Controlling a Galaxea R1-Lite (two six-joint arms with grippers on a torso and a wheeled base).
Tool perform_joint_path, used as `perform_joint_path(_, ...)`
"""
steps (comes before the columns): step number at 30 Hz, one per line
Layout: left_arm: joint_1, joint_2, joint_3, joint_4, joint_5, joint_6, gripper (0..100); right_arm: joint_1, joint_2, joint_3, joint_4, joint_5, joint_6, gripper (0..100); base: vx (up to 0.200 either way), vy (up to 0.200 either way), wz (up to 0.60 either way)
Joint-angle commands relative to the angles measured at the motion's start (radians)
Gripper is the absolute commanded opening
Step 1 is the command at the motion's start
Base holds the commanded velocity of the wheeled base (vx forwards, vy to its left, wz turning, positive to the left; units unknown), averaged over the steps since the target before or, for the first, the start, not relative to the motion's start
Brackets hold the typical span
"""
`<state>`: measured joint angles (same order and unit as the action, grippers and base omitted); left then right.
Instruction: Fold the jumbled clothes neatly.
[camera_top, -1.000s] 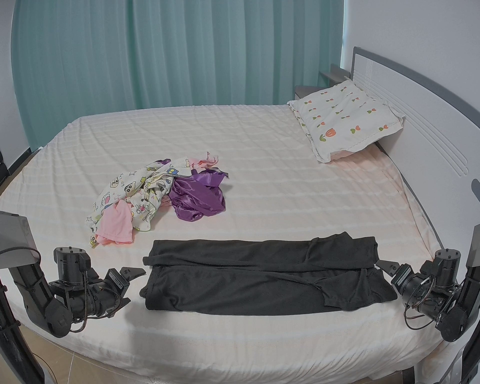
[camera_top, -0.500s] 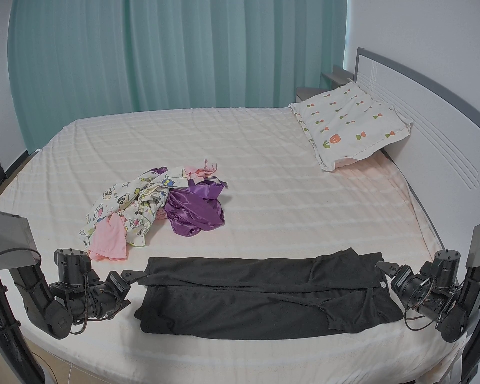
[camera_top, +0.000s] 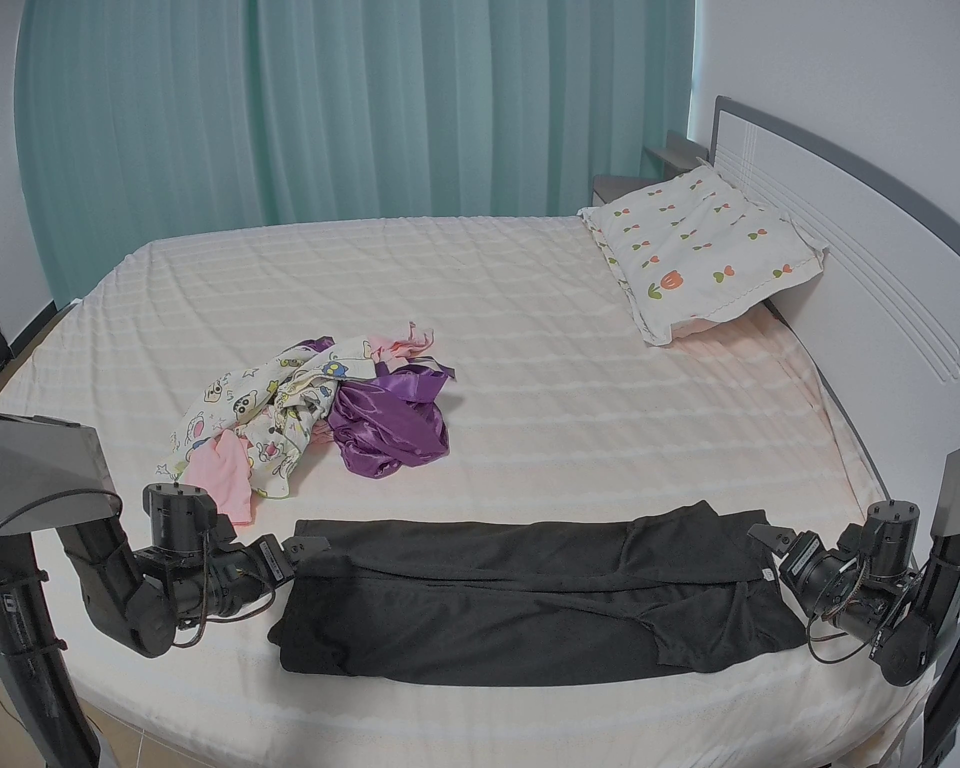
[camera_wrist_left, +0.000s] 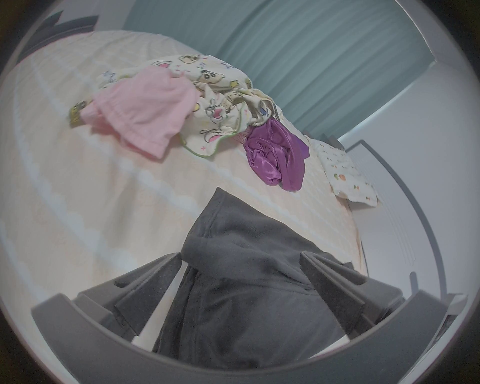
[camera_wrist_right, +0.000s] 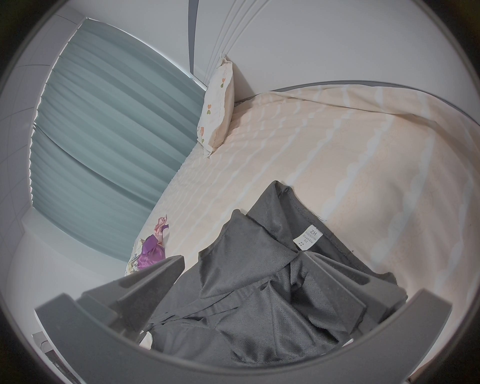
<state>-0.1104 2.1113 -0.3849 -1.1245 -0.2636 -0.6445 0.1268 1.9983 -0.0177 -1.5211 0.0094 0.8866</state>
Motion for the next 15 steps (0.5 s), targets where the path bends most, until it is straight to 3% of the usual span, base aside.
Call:
perform_joint_path(1,-0.017,0.099,-0.055,0.003,-0.003,0.035,100,0.002,0.002,0.002,-0.001,0.0,0.0,100,0.0,0.0,0.0)
perform_joint_path(15,-0.025,0.065,-0.046,0.006,-0.017,0.069,100,0.002,0.016,-0.001,-0.001,0.001,0.0,100,0.0,0.0,0.0)
